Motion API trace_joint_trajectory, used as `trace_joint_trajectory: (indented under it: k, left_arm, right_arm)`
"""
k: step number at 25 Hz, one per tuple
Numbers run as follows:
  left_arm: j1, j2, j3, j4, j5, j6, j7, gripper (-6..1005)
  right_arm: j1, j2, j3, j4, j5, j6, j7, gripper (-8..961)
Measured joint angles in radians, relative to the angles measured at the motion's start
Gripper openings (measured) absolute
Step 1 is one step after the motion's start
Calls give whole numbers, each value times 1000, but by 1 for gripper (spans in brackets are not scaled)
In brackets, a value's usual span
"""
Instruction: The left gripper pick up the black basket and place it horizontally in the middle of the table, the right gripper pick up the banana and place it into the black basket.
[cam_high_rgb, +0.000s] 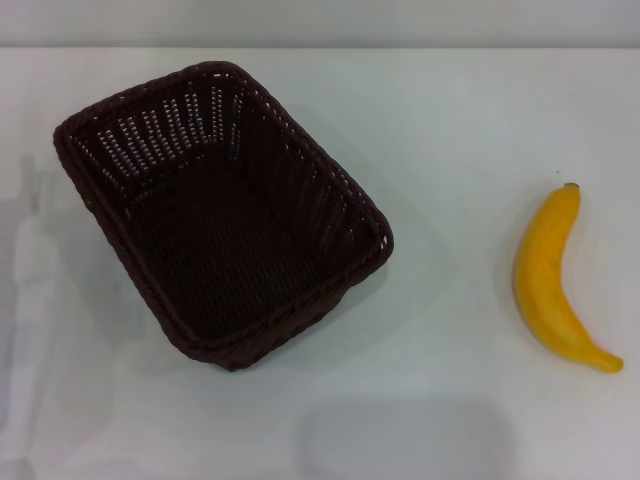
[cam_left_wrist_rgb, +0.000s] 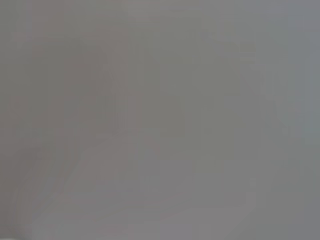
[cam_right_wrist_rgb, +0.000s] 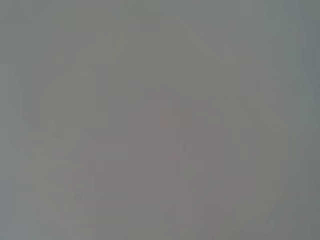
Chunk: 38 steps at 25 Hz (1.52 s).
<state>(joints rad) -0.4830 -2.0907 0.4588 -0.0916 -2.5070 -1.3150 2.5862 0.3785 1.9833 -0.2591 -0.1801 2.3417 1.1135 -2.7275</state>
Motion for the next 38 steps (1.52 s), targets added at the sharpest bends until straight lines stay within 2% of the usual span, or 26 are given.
trace_joint_trajectory:
  k: [14, 27, 38]
  left_arm:
    - [20, 0, 3, -25, 17, -42, -1, 893]
    - [43, 0, 1, -30, 78, -75, -1, 893]
    - [41, 0, -3, -27, 77, -87, -1, 893]
  right_arm:
    - [20, 8, 2, -2, 7, -33, -5, 875]
    - [37, 19, 49, -1, 10, -68, -11, 874]
    - [22, 24, 42, 9, 4, -21, -6, 874]
